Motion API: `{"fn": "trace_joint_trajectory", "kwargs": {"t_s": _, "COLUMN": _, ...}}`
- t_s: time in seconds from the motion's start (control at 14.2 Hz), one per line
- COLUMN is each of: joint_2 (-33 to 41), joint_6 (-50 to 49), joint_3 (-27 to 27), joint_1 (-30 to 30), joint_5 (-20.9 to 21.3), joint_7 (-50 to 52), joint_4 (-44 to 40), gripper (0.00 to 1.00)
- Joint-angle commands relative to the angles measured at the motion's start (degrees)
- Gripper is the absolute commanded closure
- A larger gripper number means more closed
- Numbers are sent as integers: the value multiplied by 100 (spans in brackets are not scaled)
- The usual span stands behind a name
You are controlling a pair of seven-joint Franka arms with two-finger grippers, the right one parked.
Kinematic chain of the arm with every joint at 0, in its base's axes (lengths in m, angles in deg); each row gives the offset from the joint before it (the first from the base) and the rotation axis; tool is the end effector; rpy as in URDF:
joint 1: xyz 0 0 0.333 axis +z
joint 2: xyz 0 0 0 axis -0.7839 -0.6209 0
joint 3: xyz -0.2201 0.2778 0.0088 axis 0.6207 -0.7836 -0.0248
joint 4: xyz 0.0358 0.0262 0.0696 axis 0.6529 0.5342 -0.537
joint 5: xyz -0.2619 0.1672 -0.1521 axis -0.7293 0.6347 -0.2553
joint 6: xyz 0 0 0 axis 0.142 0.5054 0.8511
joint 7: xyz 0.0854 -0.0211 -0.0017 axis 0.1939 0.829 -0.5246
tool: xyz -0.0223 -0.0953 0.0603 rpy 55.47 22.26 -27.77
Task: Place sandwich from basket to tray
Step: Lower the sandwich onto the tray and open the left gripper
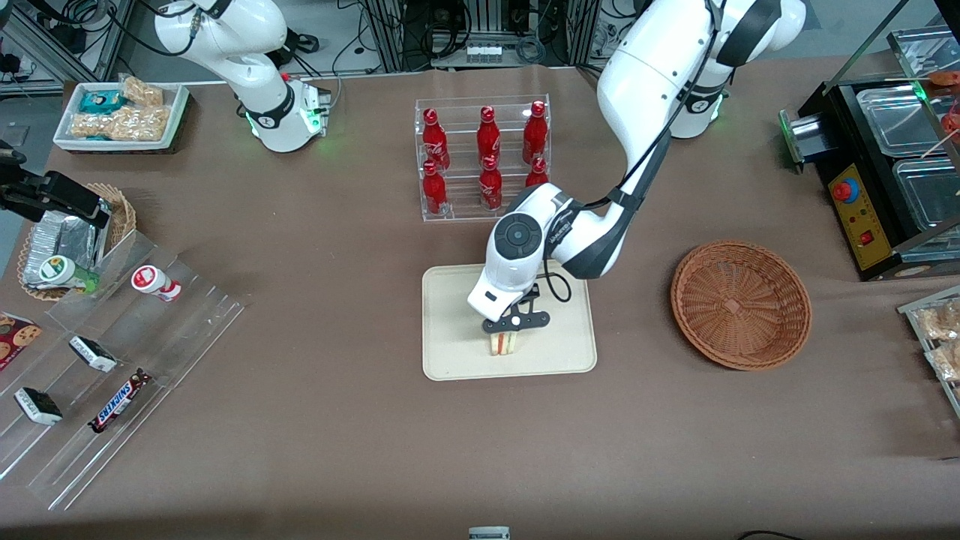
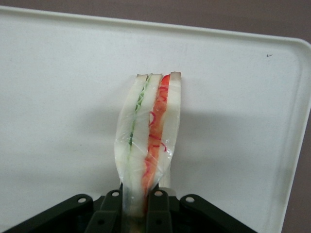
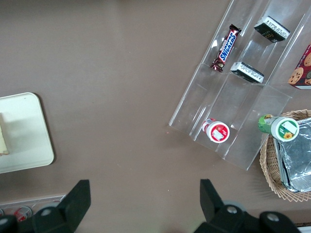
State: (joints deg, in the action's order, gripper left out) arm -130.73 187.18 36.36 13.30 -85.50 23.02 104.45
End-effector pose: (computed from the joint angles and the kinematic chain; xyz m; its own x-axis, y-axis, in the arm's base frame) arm 0.5301 -0.4673 0.2901 0.9911 0.1297 -0.0296 0.1312 -0.9899 0.0538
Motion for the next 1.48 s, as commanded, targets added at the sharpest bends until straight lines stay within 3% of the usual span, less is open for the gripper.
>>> {"fn": "trace_joint_trajectory", "kwargs": {"t_s": 0.0, "joint_2": -12, "joint_6": -89, "joint_3": -70, "joint_1": -132, "joint_5": 12, "joint_7": 93, "joint_4": -103, "gripper": 23}}
{"fn": "trace_joint_trajectory", "kwargs": {"t_s": 0.07, "joint_2": 23, "joint_6": -142, "joint_3": -70, "joint_1": -141, "joint_5": 21, "joint_7": 249, "joint_4": -112, "gripper": 0}}
{"fn": "trace_joint_trajectory", "kwargs": {"t_s": 0.63, "joint_2": 1358, "joint_6": -1336, "joint_3": -167, "joint_1": -62, "joint_5": 82, "joint_7": 418, "joint_4": -112, "gripper": 0}}
{"fn": "trace_joint_trajectory", "kwargs": {"t_s": 0.92, "joint_2": 1754, "joint_6": -2084, "joint_3": -702, "joint_1": -45, "joint_5": 30, "joint_7": 348, "joint_4": -25, "gripper": 0}}
{"fn": "trace_joint_trajectory", "kwargs": {"t_s": 1.41, "joint_2": 2877, "joint_6": -2146, "joint_3": -756, "joint_1": 1491, "joint_5": -110, "joint_7": -1460, "joint_4": 1195, "gripper": 0}}
